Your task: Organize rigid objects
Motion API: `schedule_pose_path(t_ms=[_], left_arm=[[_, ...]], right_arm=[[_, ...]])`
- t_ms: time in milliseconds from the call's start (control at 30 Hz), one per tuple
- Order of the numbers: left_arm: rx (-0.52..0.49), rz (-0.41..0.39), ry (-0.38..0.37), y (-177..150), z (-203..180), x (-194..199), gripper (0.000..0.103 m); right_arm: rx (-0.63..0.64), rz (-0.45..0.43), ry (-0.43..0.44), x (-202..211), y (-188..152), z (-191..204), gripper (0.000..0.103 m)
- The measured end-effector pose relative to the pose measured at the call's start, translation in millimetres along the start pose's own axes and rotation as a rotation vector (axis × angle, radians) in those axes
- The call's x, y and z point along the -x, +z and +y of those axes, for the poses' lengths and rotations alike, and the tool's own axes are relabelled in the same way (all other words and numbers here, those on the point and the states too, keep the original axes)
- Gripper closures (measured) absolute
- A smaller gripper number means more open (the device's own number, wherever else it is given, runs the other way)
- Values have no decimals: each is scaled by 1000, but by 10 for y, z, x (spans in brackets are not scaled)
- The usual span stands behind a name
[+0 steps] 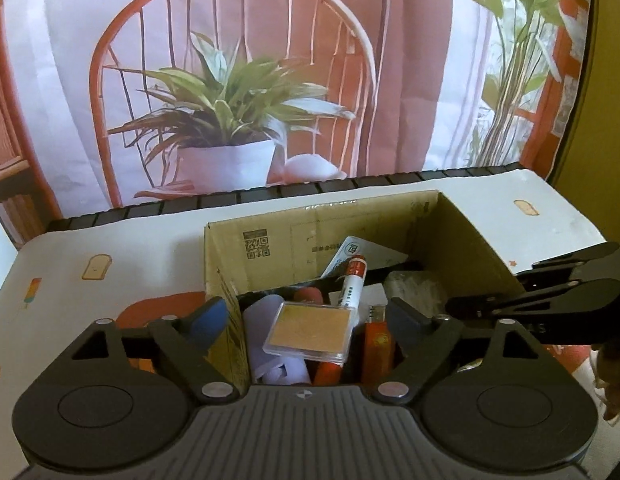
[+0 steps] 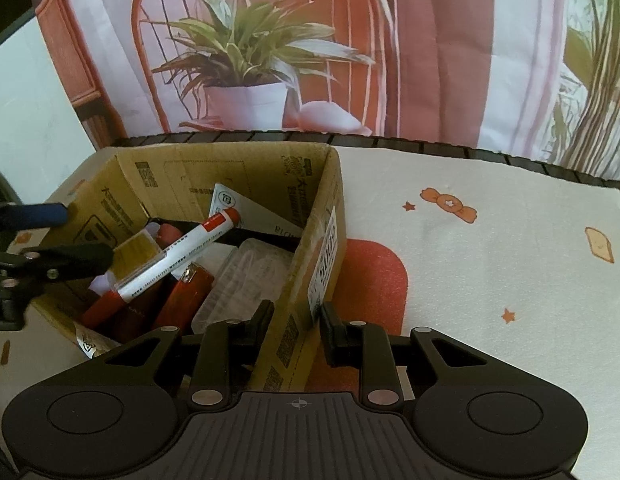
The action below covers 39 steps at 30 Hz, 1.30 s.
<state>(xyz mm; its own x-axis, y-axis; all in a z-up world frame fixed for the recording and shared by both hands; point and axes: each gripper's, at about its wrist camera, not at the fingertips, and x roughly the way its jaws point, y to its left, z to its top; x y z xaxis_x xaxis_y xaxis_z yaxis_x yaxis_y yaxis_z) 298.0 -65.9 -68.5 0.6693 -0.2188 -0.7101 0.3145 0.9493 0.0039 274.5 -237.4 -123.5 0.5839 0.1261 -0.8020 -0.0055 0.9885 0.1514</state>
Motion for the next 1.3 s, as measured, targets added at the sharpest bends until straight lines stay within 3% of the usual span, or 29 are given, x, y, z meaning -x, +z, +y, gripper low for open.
schedule_pose_path(t_ms=[67,167,233,600,733,1300], left_arm=[[-2,-7,20,11,-11,56,3],[13,-13,25,19,11,121,2],[29,-11,37,20,35,161,0],[58,18,113,-1,100,345,0],[71,-1,120,-36,120,467,0],[168,-20,143,-253,267,1023,0]], right_arm=[[13,6,-11,9,12,22,79],[25,5,-22,42,26,51,79],[25,-3,-27,96,35,71,73],[36,-53,-80,413,121,190,14],[32,-63,-97,520,107,223,3],[2,-114,-112,1008,-83,550,0]])
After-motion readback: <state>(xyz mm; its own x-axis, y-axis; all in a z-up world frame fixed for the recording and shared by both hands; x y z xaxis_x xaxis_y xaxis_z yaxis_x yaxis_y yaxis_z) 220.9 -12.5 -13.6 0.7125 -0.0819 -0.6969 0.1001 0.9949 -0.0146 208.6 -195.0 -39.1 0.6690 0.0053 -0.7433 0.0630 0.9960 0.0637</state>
